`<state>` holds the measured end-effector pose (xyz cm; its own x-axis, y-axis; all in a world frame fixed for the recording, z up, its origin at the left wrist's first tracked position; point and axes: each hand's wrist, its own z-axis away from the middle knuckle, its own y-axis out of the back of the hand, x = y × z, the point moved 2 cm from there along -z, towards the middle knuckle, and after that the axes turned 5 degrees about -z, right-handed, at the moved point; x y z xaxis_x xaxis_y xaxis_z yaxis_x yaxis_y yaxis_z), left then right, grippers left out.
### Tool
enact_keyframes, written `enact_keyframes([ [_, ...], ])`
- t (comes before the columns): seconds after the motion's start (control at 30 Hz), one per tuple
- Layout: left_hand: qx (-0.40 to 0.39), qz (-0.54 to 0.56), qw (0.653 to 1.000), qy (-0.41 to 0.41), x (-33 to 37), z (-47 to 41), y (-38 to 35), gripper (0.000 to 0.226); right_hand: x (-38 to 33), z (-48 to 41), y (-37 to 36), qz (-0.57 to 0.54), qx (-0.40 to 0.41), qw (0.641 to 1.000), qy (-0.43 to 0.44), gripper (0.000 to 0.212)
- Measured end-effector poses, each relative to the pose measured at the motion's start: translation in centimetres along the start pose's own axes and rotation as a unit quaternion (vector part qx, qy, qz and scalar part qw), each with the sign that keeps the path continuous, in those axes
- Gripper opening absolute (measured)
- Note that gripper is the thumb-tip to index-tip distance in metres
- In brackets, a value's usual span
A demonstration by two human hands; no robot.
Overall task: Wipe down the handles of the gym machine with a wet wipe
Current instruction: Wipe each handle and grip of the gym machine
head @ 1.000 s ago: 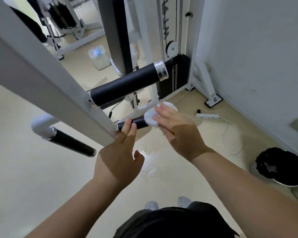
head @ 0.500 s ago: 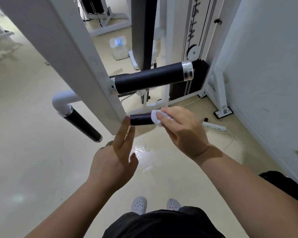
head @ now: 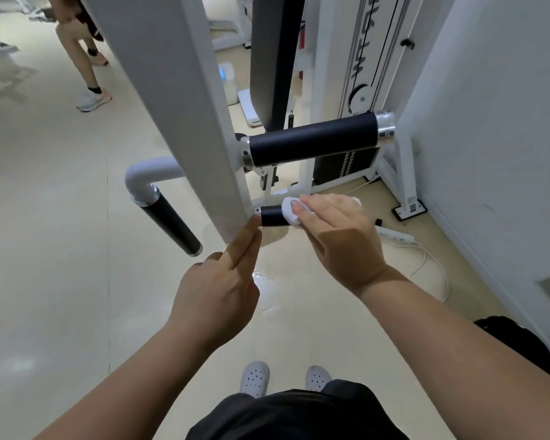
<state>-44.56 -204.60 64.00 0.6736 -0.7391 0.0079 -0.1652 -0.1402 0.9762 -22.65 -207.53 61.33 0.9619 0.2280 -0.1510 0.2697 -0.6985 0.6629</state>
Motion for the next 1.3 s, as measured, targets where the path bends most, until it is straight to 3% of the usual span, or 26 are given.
enact_keyframes([
  [0.17,0.082,0.053,0.994,-0.054,1.0,-0.8,1.9,0.053,-2.0,-1.1,0.2,-0.081,-0.04,0.995,-0.05,0.029],
  [0.37,0.231,0.089,0.963,-0.102,2.2,-2.4,6.0,0.055,-2.1,-1.8,8.9,-0.103,0.153,0.972,-0.146,0.025],
  [0.53,0.225,0.083,0.97,-0.048,3.0,-3.6,7.6,0.065,-2.5,-5.0,14.7,-0.031,0.223,0.968,-0.107,0.028],
  [0.77,0.178,0.07,0.981,-0.024,2.2,-3.9,7.4,0.07,-2.9,-9.2,11.2,0.006,0.024,0.999,-0.036,0.026],
  [1.0,0.19,0.05,0.979,-0.06,1.0,-4.4,7.3,0.07,-1.9,-8.8,10.1,0.104,0.02,0.99,0.089,0.033],
  [1.2,0.176,0.054,0.981,-0.064,0.1,-4.6,6.7,0.075,-1.6,-8.6,9.5,0.099,0.07,0.993,0.002,0.03],
  [1.3,0.188,0.054,0.977,-0.082,-0.5,-5.1,6.9,0.07,-4.1,-9.8,7.0,0.112,0.053,0.992,0.014,0.034],
])
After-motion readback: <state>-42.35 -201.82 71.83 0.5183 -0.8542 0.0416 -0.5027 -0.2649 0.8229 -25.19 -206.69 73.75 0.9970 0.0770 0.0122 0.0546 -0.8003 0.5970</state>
